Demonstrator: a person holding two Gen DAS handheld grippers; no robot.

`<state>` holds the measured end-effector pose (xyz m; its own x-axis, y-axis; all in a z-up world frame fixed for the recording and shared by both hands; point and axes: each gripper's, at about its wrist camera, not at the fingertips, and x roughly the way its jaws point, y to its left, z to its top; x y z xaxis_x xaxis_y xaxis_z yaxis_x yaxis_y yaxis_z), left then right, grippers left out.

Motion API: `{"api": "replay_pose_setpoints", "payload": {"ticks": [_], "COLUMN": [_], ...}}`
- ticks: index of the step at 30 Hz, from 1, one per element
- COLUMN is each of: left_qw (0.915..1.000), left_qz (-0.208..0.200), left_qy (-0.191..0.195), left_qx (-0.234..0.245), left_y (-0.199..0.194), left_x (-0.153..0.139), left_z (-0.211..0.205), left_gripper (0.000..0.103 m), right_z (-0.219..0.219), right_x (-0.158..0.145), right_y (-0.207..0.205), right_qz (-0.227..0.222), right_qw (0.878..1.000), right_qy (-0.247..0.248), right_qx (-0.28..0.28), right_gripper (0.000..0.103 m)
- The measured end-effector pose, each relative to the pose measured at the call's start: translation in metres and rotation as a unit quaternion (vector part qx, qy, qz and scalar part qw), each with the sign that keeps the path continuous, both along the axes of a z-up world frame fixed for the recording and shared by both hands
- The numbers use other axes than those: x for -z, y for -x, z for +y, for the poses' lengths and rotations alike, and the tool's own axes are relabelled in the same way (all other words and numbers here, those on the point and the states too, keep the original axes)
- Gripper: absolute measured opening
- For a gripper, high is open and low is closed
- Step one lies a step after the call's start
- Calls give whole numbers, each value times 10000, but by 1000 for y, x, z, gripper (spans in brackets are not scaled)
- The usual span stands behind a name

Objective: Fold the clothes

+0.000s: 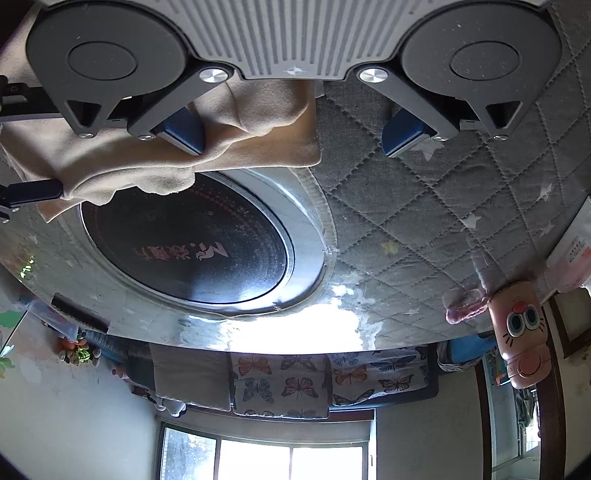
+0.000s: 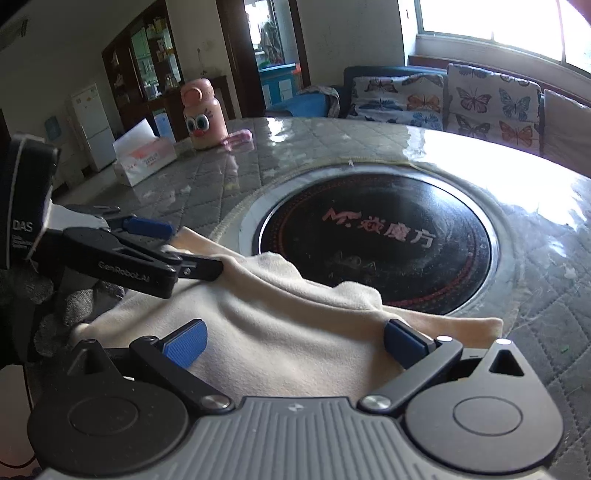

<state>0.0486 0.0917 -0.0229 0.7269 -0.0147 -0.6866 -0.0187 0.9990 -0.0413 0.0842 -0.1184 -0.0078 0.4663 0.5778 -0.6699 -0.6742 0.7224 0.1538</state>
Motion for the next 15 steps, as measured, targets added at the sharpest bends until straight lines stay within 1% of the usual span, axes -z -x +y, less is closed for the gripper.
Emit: {"api": "replay_pose_setpoints", "payload": {"ticks": [5,9,11,13,15], "left_qw": [9999,9999,9998,9996,9995], "left_qz": [-37,-115,-150,-177,-193], "left_qy": [58,57,35,-32,-116], "left_qx": [-79,64,150,207,234], "left_y": [13,33,43,51,58], "left_x": [-7,-11,-13,-13,-11], "left_z": [4,0,-3,-6,-9], "left_gripper": [103,103,103,103,103], "right_z": [-7,-16,-20,-25,-29], "right_x": [-8,-8,-8,-8,-8], "right_y": [18,43,51,62,74], "right_qz": [-201,-561,-648,-773,-1012], "right_qw": [9998,9982,9975,9963,9936], "right_qy": [-7,224,290,368,497], "right_qx": [-6,-45,-62,-71,1], "right_gripper": [103,103,103,103,103]}}
